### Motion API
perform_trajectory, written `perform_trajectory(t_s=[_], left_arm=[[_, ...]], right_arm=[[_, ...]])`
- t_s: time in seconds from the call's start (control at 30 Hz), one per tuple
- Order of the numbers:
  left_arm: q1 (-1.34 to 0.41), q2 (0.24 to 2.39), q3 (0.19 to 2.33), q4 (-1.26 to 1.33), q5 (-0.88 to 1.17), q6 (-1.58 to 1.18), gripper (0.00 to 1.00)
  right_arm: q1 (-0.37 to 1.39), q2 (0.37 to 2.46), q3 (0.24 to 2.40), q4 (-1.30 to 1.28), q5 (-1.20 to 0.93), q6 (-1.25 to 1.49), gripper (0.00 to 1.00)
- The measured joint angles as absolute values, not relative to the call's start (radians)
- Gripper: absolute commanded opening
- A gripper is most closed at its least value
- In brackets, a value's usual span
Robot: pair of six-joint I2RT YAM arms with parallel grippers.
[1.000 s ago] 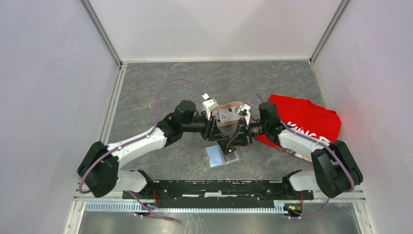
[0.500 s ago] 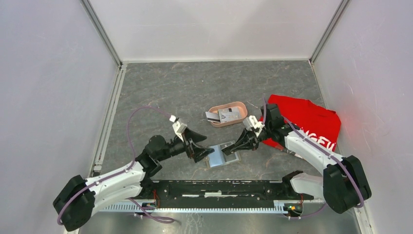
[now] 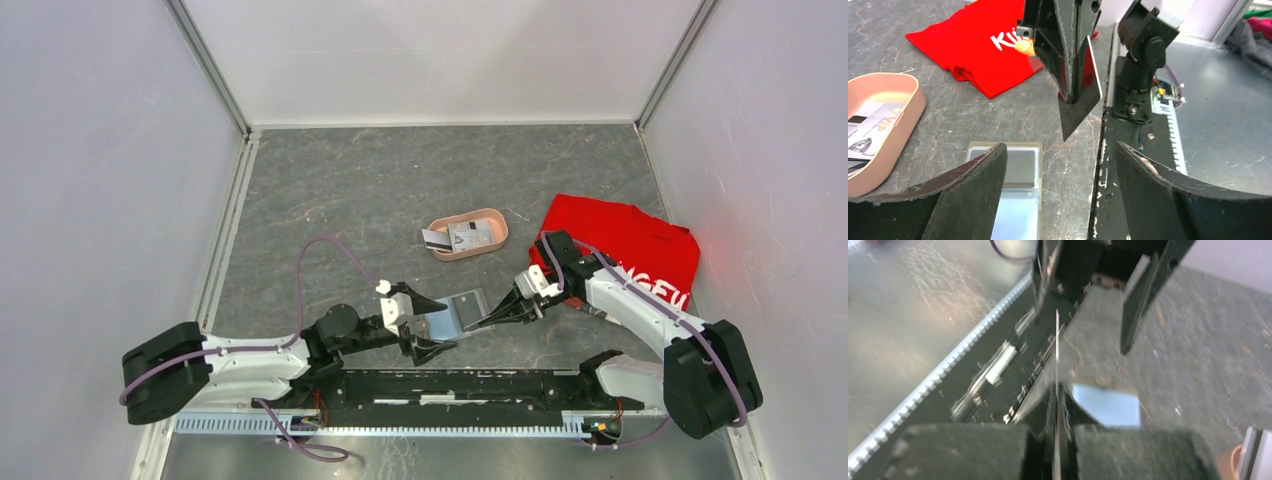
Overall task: Put the credit cards into the card holder
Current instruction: Pick up the credit card from the storage box.
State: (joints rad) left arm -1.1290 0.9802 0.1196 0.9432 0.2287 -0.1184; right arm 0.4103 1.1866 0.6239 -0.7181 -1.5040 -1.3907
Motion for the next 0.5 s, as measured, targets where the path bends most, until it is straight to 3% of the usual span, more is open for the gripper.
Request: perform_trajectory(t_s=[0.23, 0.5], left_arm=[[-1.164, 1.098, 0.143, 1.008, 0.160, -0.025, 0.60], [-1.166, 1.214, 0.156, 1.188, 0.129, -0.021, 0.62]], right_arm=[[0.410, 1.205, 0.629, -0.774, -1.518, -1.477, 0.00], [0.410, 1.331, 0.798, -0.796, -1.519, -1.270, 0.00]])
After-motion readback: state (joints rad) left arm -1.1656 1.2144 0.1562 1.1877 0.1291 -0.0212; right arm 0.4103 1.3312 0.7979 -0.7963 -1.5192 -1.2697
